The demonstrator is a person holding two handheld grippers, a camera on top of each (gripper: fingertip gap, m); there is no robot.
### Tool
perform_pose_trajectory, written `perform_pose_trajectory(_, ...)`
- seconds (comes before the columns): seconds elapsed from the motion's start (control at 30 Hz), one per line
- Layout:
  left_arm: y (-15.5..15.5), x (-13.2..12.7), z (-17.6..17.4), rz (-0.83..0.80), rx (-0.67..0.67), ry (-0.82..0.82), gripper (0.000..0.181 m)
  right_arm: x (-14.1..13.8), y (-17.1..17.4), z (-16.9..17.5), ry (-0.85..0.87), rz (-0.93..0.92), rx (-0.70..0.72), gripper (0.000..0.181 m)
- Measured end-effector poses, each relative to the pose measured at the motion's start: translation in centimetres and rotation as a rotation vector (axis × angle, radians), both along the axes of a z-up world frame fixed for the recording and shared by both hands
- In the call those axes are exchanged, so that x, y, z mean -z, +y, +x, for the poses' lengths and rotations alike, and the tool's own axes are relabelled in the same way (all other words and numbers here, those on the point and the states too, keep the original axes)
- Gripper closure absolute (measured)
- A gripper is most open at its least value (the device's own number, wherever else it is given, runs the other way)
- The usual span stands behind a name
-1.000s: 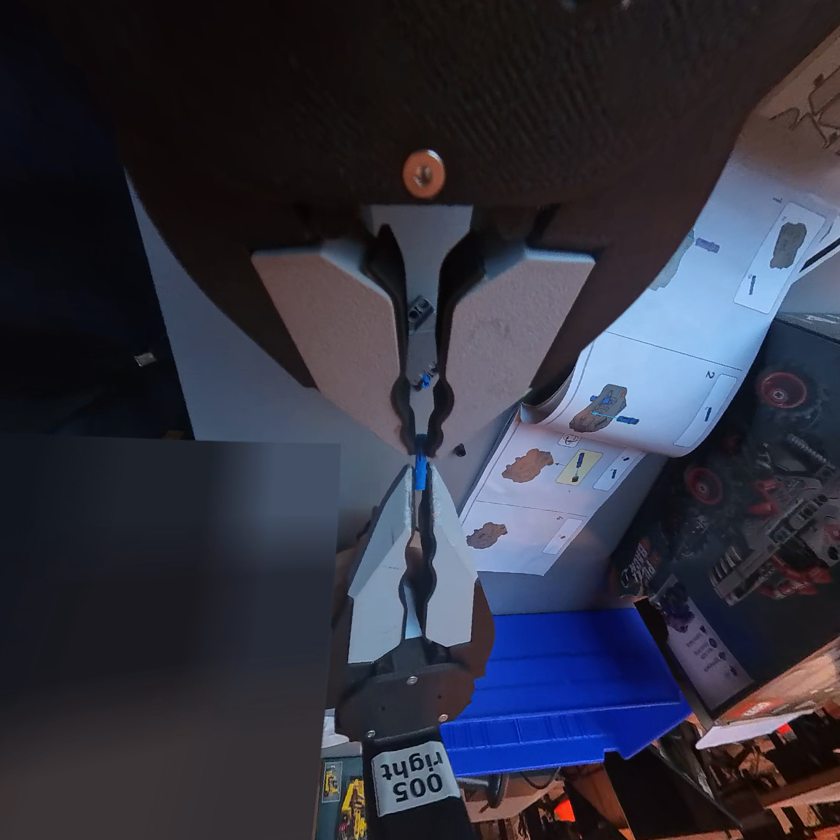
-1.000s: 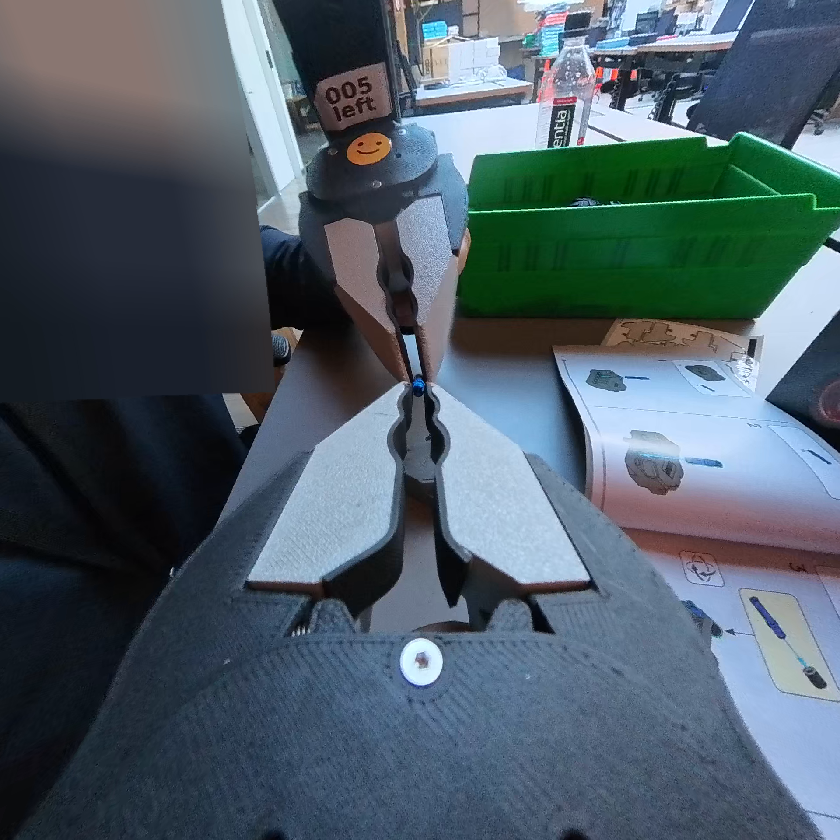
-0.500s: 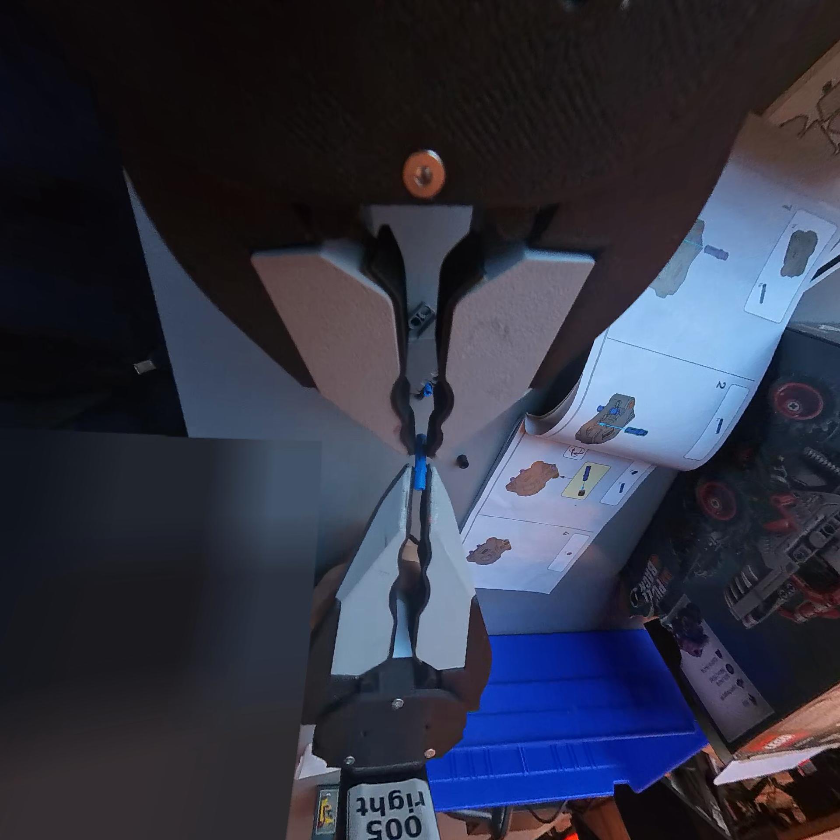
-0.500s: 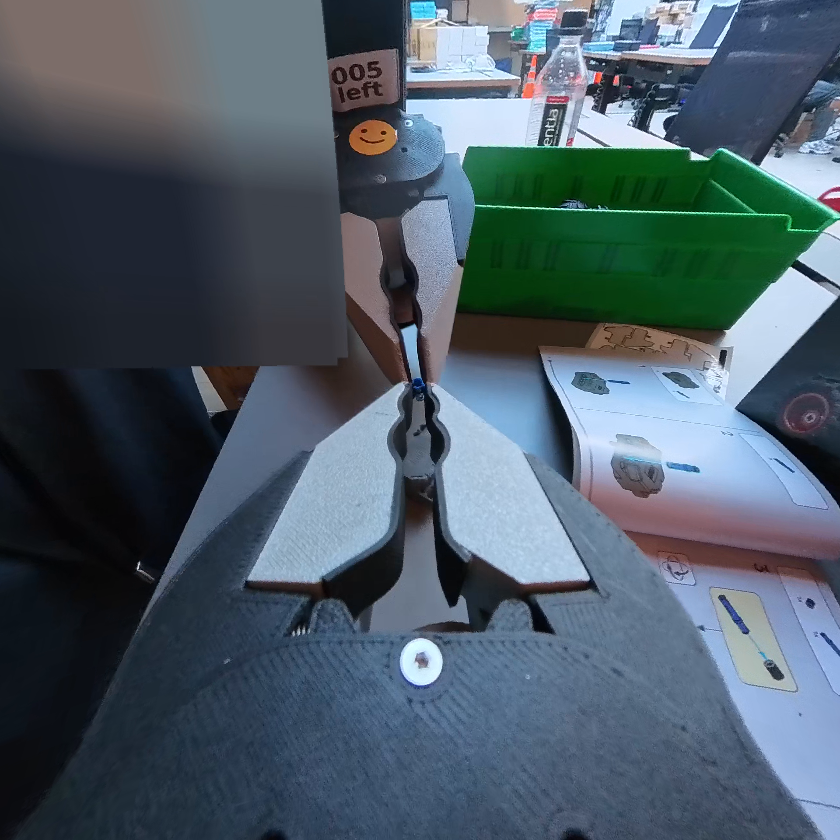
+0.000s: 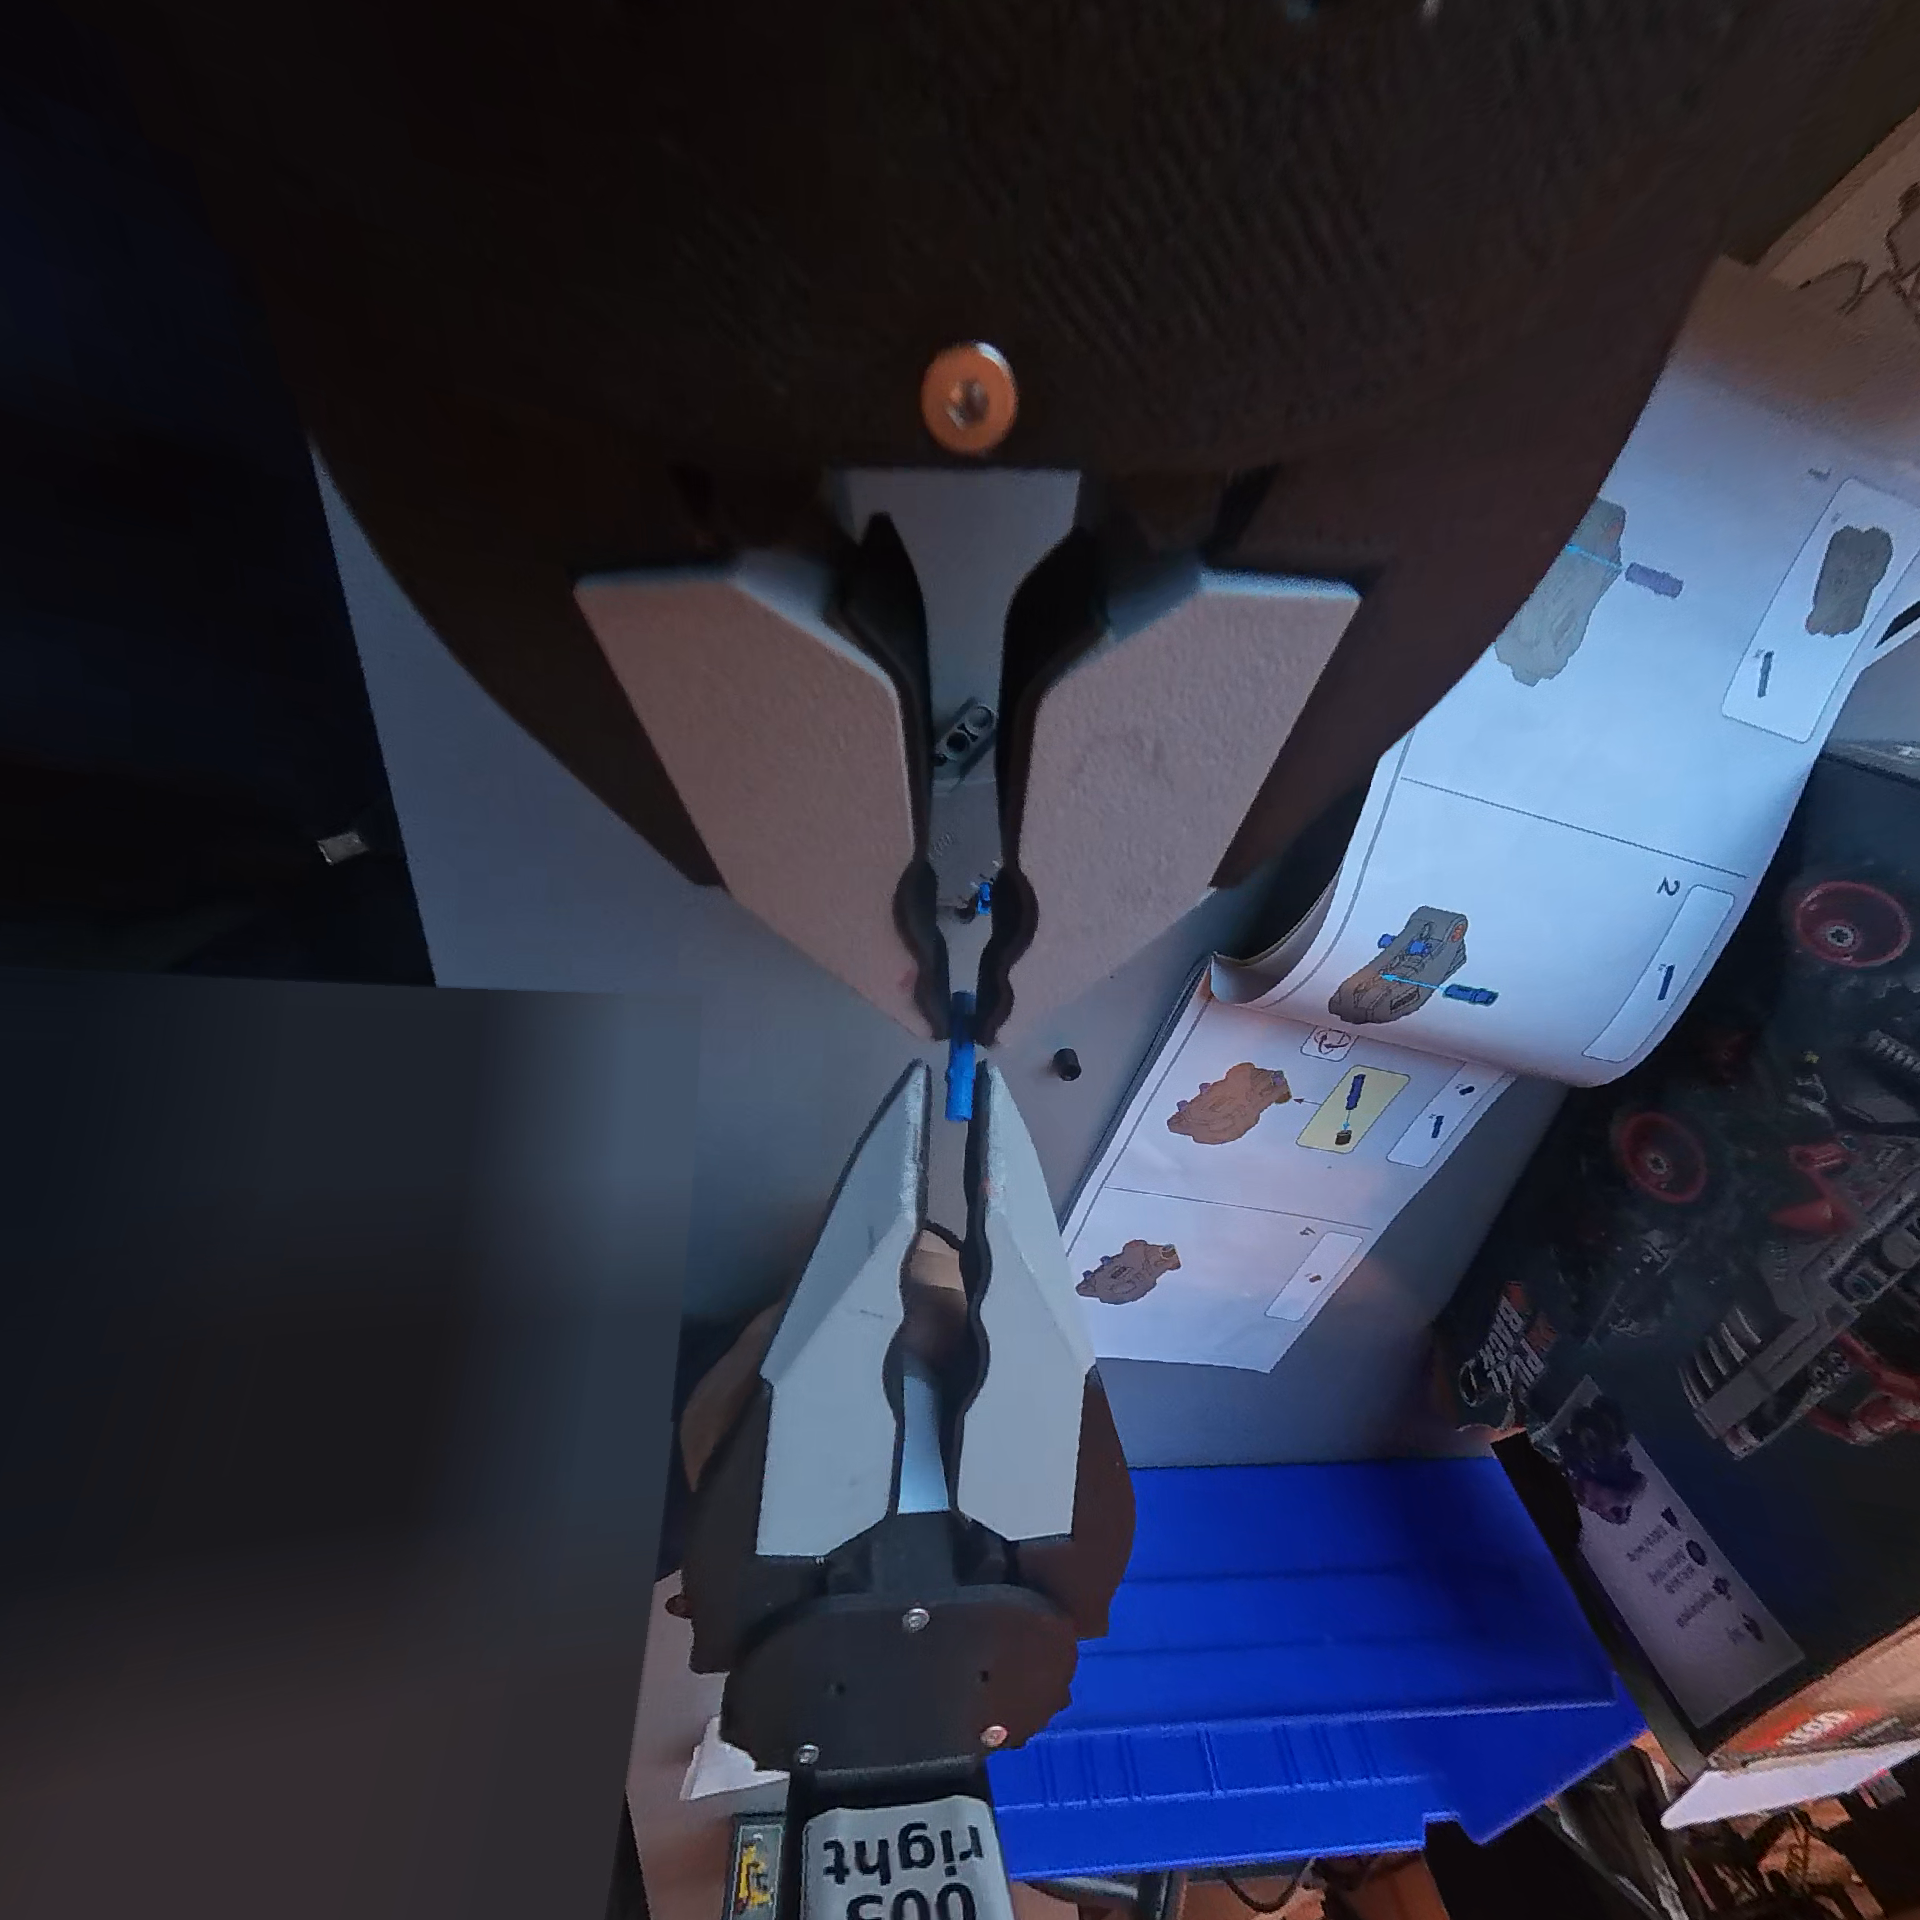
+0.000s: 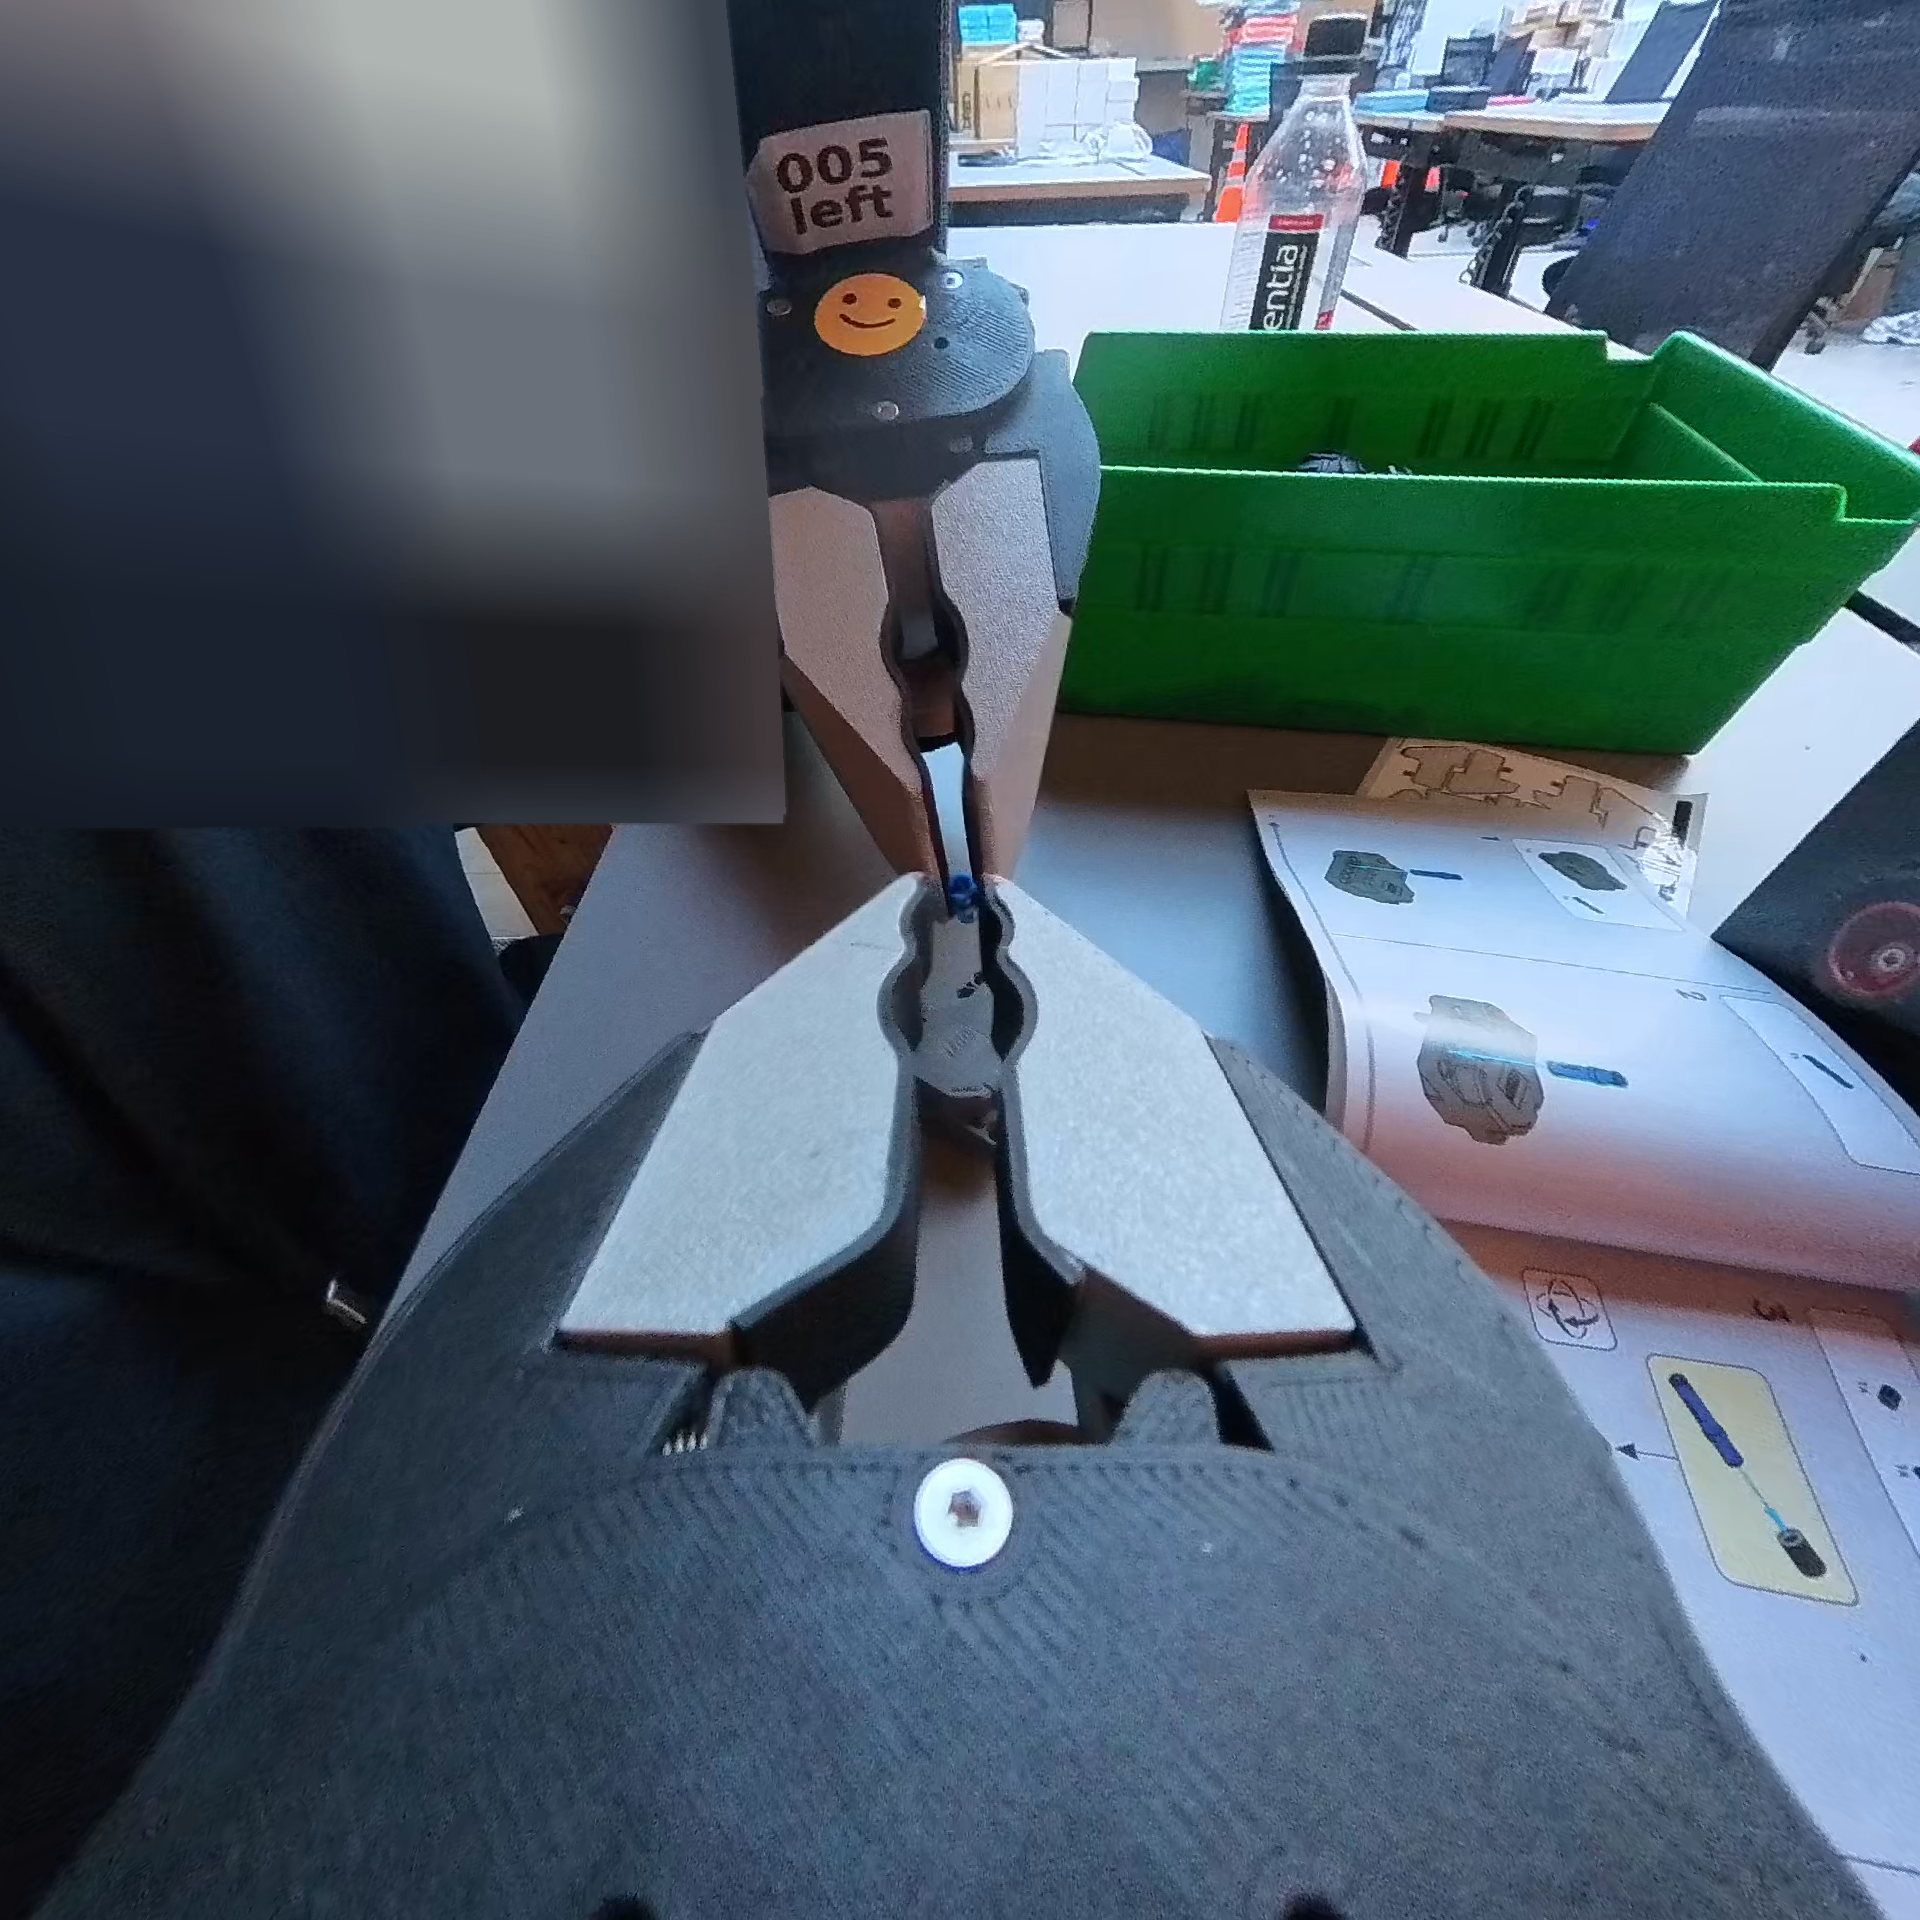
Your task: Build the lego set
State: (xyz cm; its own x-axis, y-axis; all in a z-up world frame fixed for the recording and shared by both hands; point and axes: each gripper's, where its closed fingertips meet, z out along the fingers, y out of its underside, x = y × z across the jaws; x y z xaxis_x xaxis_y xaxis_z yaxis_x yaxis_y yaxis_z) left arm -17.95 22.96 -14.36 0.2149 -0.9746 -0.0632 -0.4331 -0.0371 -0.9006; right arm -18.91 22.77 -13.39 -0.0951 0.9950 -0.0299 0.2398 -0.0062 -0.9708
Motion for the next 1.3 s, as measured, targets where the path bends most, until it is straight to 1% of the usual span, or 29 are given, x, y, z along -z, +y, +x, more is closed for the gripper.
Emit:
perform_pose_trajectory(0.03,0.0,0.0,0.0,-0.002,0.002,0.000,0.179,0.0,0.0,0.0,-0.002,0.007,0.004,0.177)
perform_pose_trajectory(0.27,0.1,0.4,0.1,-0.023,0.003,0.008,0.179,0.3,0.3,0.0,-0.031,0.062,0.030,0.180)
perform_pose_trajectory(0.33,0.4,1.5,-0.4,-0.038,-0.008,0.079,0.163,0.3,0.5,0.1,-0.032,0.059,0.042,0.180)
perform_pose_trajectory(0.37,0.6,1.9,-0.8,-0.026,-0.013,0.110,0.160,0.3,0.8,0.2,-0.032,0.054,0.052,0.180)
perform_pose_trajectory(0.5,0.8,3.4,-2.5,-0.029,0.006,0.228,0.158,0.7,1.6,0.6,-0.060,0.017,0.077,0.180)
perform_pose_trajectory(0.57,1.1,3.7,-2.9,-0.025,-0.010,0.252,0.158,1.4,1.7,0.7,-0.096,-0.003,0.076,0.180)
perform_pose_trajectory(0.63,0.7,4.4,-3.1,-0.039,0.023,0.275,0.157,2.2,1.6,0.6,-0.129,-0.023,0.063,0.180)
perform_pose_trajectory(0.7,1.3,5.3,-3.3,-0.039,-0.002,0.315,0.155,3.0,1.1,0.5,-0.165,-0.041,0.038,0.180)
perform_pose_trajectory(0.73,1.7,5.7,-3.5,-0.030,-0.024,0.333,0.155,3.3,0.7,0.5,-0.180,-0.046,0.016,0.180)
perform_pose_trajectory(0.9,2.3,5.2,-3.1,-0.035,-0.049,0.287,0.155,3.8,-1.7,0.4,-0.222,-0.018,-0.101,0.180)
perform_pose_trajectory(1.0,1.4,5.6,-2.7,-0.062,0.000,0.293,0.155,4.8,-2.1,0.2,-0.275,0.025,-0.103,0.180)
perform_pose_trajectory(1.1,-0.1,5.8,-2.2,-0.111,0.070,0.291,0.173,5.8,-2.1,0.2,-0.318,0.033,-0.102,0.180)
perform_pose_trajectory(1.13,-0.3,5.8,-2.2,-0.116,0.078,0.296,0.175,5.9,-2.2,0.2,-0.322,0.024,-0.109,0.180)
perform_pose_trajectory(1.23,-0.5,5.9,-2.4,-0.117,0.072,0.313,0.172,6.2,-2.0,0.3,-0.336,0.015,-0.103,0.180)
perform_pose_trajectory(1.3,-0.9,5.9,-2.3,-0.125,0.082,0.318,0.167,6.5,-1.2,0.4,-0.348,0.032,-0.070,0.180)
